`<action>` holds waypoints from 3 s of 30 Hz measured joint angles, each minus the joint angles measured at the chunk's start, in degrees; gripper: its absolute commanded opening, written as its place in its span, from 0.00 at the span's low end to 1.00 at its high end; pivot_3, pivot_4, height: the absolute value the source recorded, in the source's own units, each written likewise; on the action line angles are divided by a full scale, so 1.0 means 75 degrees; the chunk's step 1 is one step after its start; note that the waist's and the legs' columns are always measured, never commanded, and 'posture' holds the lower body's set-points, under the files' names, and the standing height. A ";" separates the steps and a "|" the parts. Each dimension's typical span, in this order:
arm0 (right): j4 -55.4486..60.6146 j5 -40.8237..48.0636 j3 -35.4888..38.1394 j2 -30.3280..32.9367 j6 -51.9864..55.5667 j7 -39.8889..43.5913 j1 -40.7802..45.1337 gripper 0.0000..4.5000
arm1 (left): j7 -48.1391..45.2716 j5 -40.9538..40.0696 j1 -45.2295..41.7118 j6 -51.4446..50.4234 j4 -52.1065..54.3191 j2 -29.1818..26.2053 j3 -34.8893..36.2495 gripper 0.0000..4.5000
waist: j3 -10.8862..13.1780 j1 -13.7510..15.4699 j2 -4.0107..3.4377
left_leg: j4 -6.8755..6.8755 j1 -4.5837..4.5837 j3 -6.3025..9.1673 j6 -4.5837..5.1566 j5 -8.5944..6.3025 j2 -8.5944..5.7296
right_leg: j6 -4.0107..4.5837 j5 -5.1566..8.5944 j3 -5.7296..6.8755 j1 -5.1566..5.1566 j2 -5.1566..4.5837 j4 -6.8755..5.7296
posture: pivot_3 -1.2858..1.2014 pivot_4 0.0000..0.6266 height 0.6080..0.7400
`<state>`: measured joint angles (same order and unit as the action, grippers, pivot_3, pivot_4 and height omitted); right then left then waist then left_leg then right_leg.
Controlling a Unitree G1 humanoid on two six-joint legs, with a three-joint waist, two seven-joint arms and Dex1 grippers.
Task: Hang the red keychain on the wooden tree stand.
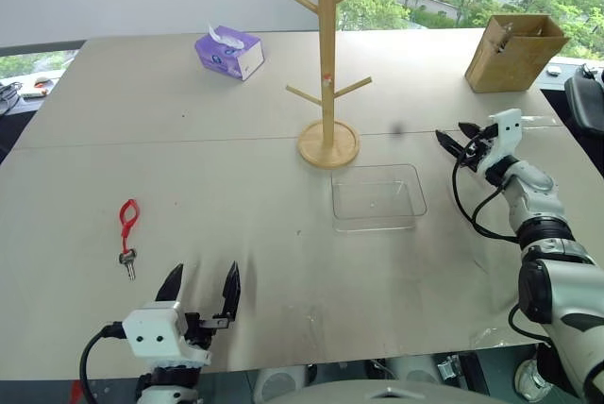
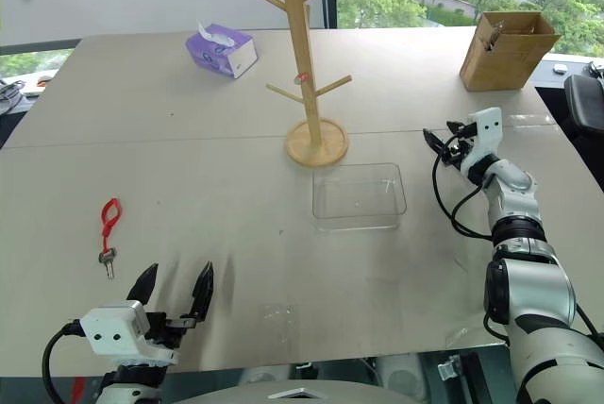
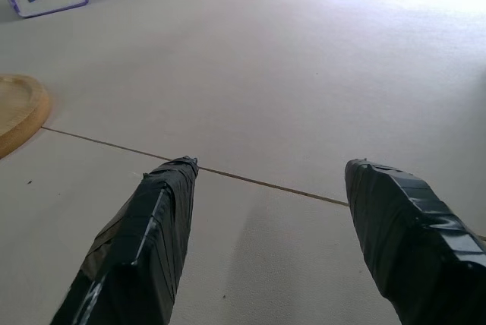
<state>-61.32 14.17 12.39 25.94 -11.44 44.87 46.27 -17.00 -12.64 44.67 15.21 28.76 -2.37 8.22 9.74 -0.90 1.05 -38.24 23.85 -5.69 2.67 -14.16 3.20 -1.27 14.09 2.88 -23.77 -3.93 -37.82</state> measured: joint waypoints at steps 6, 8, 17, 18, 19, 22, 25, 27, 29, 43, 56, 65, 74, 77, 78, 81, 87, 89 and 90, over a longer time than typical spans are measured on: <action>0.0088 0.0001 0.0000 0.0006 -0.0010 0.0100 -0.0081 0.74 | 0.0083 0.0018 -0.0194 -0.0017 -0.0001 -0.0053 -0.0004 1.00 | 0.0000 0.0008 0.0000 | 0.0000 0.0000 0.0001 0.0000 0.0000 0.0000 | -0.0001 -0.0001 0.0001 0.0000 0.0000 0.0000 | 0.52 0.24 1.00; 0.0112 0.0001 0.0001 0.0009 -0.0010 0.0112 -0.0116 0.74 | 0.0110 0.0019 -0.0242 -0.0020 -0.0001 -0.0076 -0.0005 1.00 | 0.0000 0.0000 0.0000 | 0.0000 0.0000 -0.0001 0.0000 0.0000 0.0000 | -0.0017 -0.0010 -0.0001 0.0000 0.0000 0.0000 | 0.52 0.24 1.00; 0.0251 0.0001 0.0001 0.0074 -0.0008 0.0115 -0.0200 0.74 | 0.0130 0.0031 -0.0243 -0.0043 -0.0001 -0.0114 -0.0017 1.00 | 0.0000 0.0003 0.0000 | 0.0000 0.0000 -0.0001 0.0000 0.0000 0.0000 | -0.0017 -0.0010 0.0000 0.0000 0.0000 0.0000 | 0.52 0.24 1.00; 0.0252 0.0001 0.0001 0.0080 -0.0008 0.0115 -0.0202 0.74 | 0.0131 0.0031 -0.0247 -0.0047 -0.0001 -0.0116 -0.0022 1.00 | 0.0000 0.0002 0.0000 | 0.0000 0.0000 -0.0001 0.0000 0.0000 0.0000 | -0.0017 -0.0010 0.0000 0.0000 0.0000 0.0000 | 0.52 0.24 1.00; 0.0254 0.0001 0.0001 0.0091 -0.0008 0.0115 -0.0208 0.74 | 0.0133 0.0032 -0.0259 -0.0059 -0.0001 -0.0120 -0.0033 1.00 | 0.0000 0.0002 0.0000 | 0.0000 0.0000 -0.0001 0.0000 0.0000 0.0000 | -0.0017 -0.0010 0.0000 0.0000 0.0000 0.0000 | 0.52 0.24 1.00; 0.0289 0.0002 0.0001 0.0097 -0.0008 0.0115 -0.0234 0.74 | 0.0132 0.0030 -0.0314 -0.0125 -0.0001 -0.0168 -0.0051 1.00 | 0.0000 0.0002 0.0000 | 0.0000 0.0000 -0.0001 0.0000 0.0000 0.0000 | -0.0017 -0.0010 0.0000 0.0000 0.0000 0.0000 | 0.52 0.24 1.00; 0.0418 0.0005 0.0001 0.0101 0.0005 0.0125 -0.0312 0.74 | 0.0058 -0.0021 -0.0466 -0.0276 0.0000 -0.0369 -0.0131 1.00 | 0.0000 0.0006 0.0000 | 0.0000 0.0000 -0.0001 0.0000 0.0000 0.0000 | -0.0018 -0.0010 0.0000 0.0000 0.0000 -0.0001 | 0.52 0.24 1.00; 0.0528 0.0008 0.0000 0.0102 0.0032 0.0147 -0.0360 0.74 | -0.0109 -0.0011 -0.0519 -0.0280 0.0002 -0.0565 -0.0232 1.00 | 0.0000 0.0004 0.0000 | 0.0000 0.0000 -0.0001 0.0000 0.0000 0.0000 | -0.0018 -0.0010 0.0000 0.0000 0.0000 -0.0001 | 0.52 0.24 1.00; 0.0584 0.0011 -0.0001 0.0105 0.0065 0.0169 -0.0368 0.74 | -0.0289 -0.0005 -0.0526 -0.0280 0.0005 -0.0768 -0.0300 1.00 | 0.0000 -0.0001 -0.0001 | 0.0000 0.0000 -0.0001 0.0000 0.0000 0.0001 | -0.0017 -0.0010 0.0000 0.0000 0.0000 -0.0001 | 0.52 0.24 1.00; 0.2753 0.0146 -0.1269 0.1655 0.2398 0.4098 -0.0510 0.74 | -0.3057 -0.0458 -0.1076 0.0529 -0.0178 -0.2890 -0.1214 1.00 | 0.0012 0.0022 -0.0040 | 0.0000 0.0000 0.0001 0.0000 0.0000 0.0001 | 0.0006 0.0002 0.0010 -0.0002 -0.0013 -0.0002 | 0.52 0.24 1.00; 0.4894 -0.0227 -0.5152 0.3319 0.2830 0.5560 0.1308 0.74 | -0.4293 -0.0585 -0.2167 0.1195 -0.1537 -0.3224 -0.2104 1.00 | 0.0019 0.0042 -0.0068 | 0.0000 0.0009 -0.0004 -0.0002 -0.0001 0.0005 | 0.0008 0.0003 0.0015 -0.0026 -0.0017 -0.0005 | 0.52 0.24 1.00; 0.4421 -0.0369 -0.6043 0.2529 0.2333 0.5567 0.2048 0.74 | -0.4320 -0.0583 -0.2408 0.1242 -0.1595 -0.3276 -0.2140 1.00 | 0.0019 0.0016 -0.0068 | -0.0001 0.0012 -0.0011 -0.0002 -0.0001 0.0006 | -0.0011 -0.0009 0.0012 -0.0027 -0.0019 -0.0007 | 0.52 0.24 1.00; 0.2397 -0.1260 -0.6076 0.0831 0.1573 0.5556 0.2179 0.74 | -0.3904 -0.0478 -0.2243 0.0898 -0.0998 -0.3287 -0.2372 1.00 | 0.0018 0.0018 -0.0067 | -0.0004 0.0010 -0.0014 -0.0001 0.0000 0.0003 | -0.0014 -0.0012 0.0011 -0.0023 -0.0017 -0.0011 | 0.52 0.24 1.00; 0.1660 -0.1485 -0.5987 0.0480 0.1325 0.5543 0.2393 0.74 | -0.3742 -0.0410 -0.2167 0.0673 -0.0675 -0.3332 -0.2378 1.00 | 0.0019 0.0012 -0.0069 | -0.0004 0.0010 -0.0017 -0.0001 0.0000 0.0004 | -0.0014 -0.0012 0.0009 -0.0025 -0.0017 -0.0013 | 0.52 0.24 1.00; 0.1428 -0.1535 -0.5851 0.0372 0.1268 0.5537 0.2519 0.74 | -0.3675 -0.0401 -0.2105 0.0587 -0.0524 -0.3356 -0.2380 1.00 | 0.0019 0.0006 -0.0069 | -0.0003 0.0010 -0.0016 -0.0001 0.0000 0.0004 | -0.0014 -0.0012 0.0009 -0.0025 -0.0016 -0.0013 | 0.52 0.24 1.00; 0.1077 -0.1634 -0.5558 0.0205 0.1075 0.5520 0.2771 0.62 | -0.3529 -0.0355 -0.2019 0.0319 -0.0184 -0.3393 -0.2406 1.00 | 0.0019 0.0002 -0.0069 | -0.0003 0.0009 -0.0015 -0.0001 0.0000 0.0004 | -0.0014 -0.0012 0.0010 -0.0024 -0.0015 -0.0013 | 0.52 0.24 1.00; 0.0733 -0.1837 -0.5221 -0.0050 0.0853 0.5514 0.2873 0.05 | -0.3298 -0.0299 -0.2032 -0.0175 0.0288 -0.3407 -0.2526 1.00 | 0.0019 0.0012 -0.0069 | -0.0003 0.0009 -0.0015 -0.0001 0.0000 0.0003 | -0.0015 -0.0012 0.0010 -0.0023 -0.0016 -0.0013 | 0.52 0.24 1.00; 0.0672 -0.1880 -0.5110 -0.0061 0.0829 0.5519 0.2890 0.01 | -0.3237 -0.0306 -0.2050 -0.0316 0.0357 -0.3431 -0.2525 1.00 | 0.0019 0.0008 -0.0069 | -0.0003 0.0009 -0.0015 -0.0002 0.0000 0.0003 | -0.0015 -0.0012 0.0010 -0.0023 -0.0015 -0.0013 | 0.52 0.24 1.00; 0.0665 -0.1904 -0.5085 -0.0061 0.0827 0.5519 0.2896 0.01 | -0.3216 -0.0311 -0.2062 -0.0361 0.0375 -0.3448 -0.2524 1.00 | 0.0019 0.0004 -0.0069 | -0.0003 0.0009 -0.0014 -0.0002 0.0000 0.0003 | -0.0015 -0.0012 0.0010 -0.0023 -0.0014 -0.0014 | 0.52 0.24 1.00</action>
<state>-56.34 -0.11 -25.75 25.48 -5.24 86.26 67.99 -41.12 -14.98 29.21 12.51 31.57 -28.23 -10.71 9.88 -0.87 0.53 -38.26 23.92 -5.80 2.66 -14.16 3.22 -1.38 14.00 2.95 -23.94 -4.04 -37.93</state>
